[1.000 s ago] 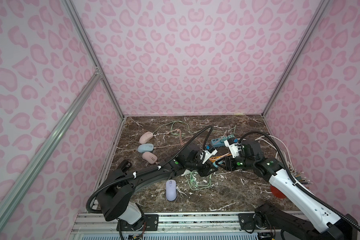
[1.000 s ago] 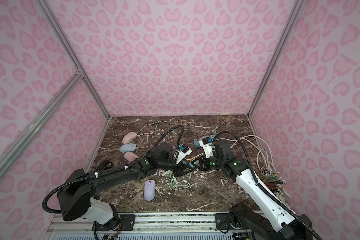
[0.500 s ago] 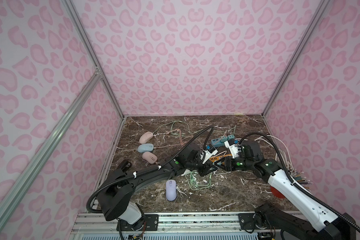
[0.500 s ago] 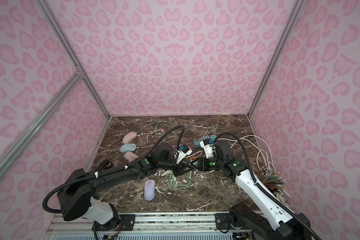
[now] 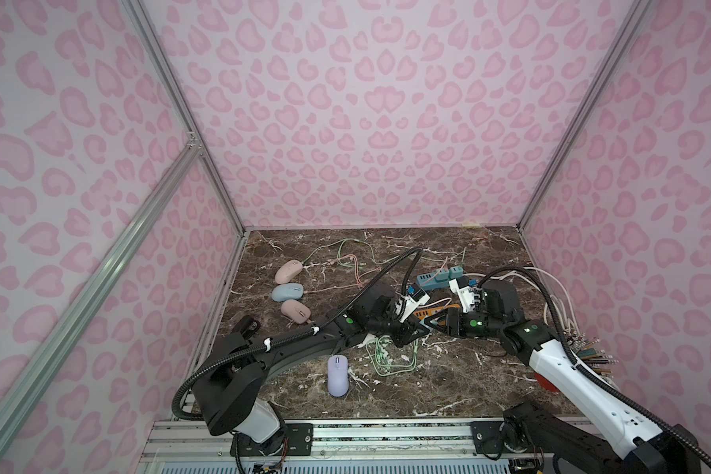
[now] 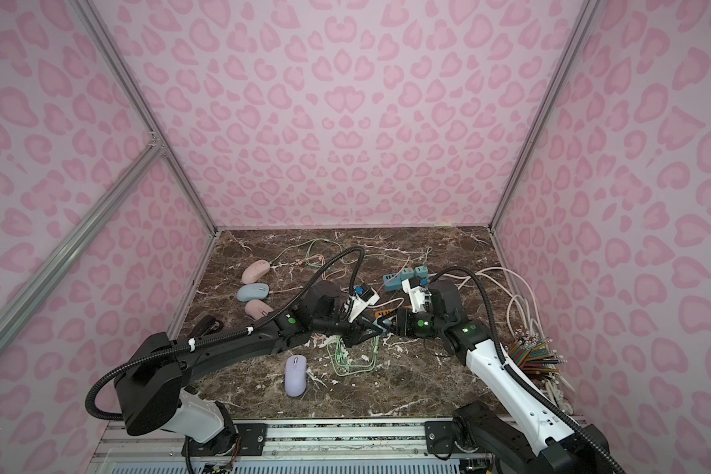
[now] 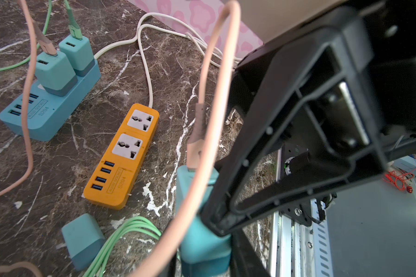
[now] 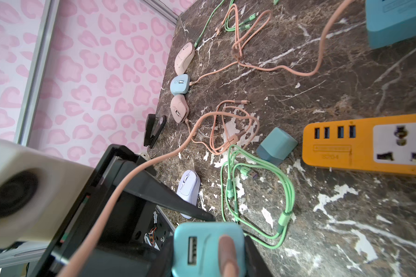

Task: Unplug the wireless mouse
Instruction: Remove the plug from the socket, then remove the power cord from the plug.

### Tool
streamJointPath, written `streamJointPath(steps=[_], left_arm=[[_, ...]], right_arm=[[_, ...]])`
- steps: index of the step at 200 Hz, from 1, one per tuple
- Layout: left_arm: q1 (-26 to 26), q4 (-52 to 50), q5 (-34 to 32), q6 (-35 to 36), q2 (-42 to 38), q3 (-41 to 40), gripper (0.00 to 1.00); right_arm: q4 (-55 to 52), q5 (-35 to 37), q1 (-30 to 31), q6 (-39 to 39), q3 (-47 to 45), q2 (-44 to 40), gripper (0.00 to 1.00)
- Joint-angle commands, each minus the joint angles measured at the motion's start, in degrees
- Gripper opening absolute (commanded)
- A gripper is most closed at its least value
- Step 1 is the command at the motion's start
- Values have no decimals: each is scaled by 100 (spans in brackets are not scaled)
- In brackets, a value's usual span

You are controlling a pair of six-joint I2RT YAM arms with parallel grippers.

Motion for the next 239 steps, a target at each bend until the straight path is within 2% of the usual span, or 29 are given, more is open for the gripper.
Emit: streamJointPath(steps=[1, 24, 36, 41, 65, 75, 89, 95, 108, 115, 123, 135, 146, 217, 239], left_arm=[[-43, 366, 256, 6, 45, 41, 44], [-68, 331, 211, 30, 30, 51, 52], [-65, 305, 193, 37, 35, 51, 52], [-62, 296, 189, 41, 22, 46, 47], [-66, 312, 134, 57, -28, 3, 10], [-62, 311, 60, 59, -69, -26, 3], [-63, 280, -14, 74, -118, -54, 3], [-63, 242, -55, 79, -121, -55, 3], [-54, 151, -114, 96, -130, -55, 3], [-57, 105, -119, 103, -126, -70, 3], [-53, 72, -123, 104, -128, -96, 3], [-55, 82, -121, 78, -149, -156, 3], [-59, 109, -97, 55, -167, -210, 3], [-53, 234, -53, -37, -248, -375, 3], [-54, 226, -60, -47, -266, -432, 3]], right_arm=[[692, -599, 14, 133, 2, -1, 18], [692, -573, 6, 142, 14, 16, 18], [700, -564, 6, 143, 14, 25, 18], [692, -557, 6, 143, 23, 34, 18], [598, -487, -29, 78, 20, 25, 18], [560, -457, -61, 43, 15, 16, 18], [439, -346, -113, -47, 46, -10, 19], [356, -293, -141, -127, 80, -18, 24], [71, -60, -175, -376, 224, -27, 53], [-73, 103, -178, -494, 319, -51, 64], [-177, 209, -188, -589, 403, -91, 70], [-283, 313, -212, -683, 515, -129, 71], [-325, 396, -239, -710, 590, -142, 69], [-117, 405, -250, -580, 749, 64, 30], [-127, 422, -257, -582, 823, 126, 7]])
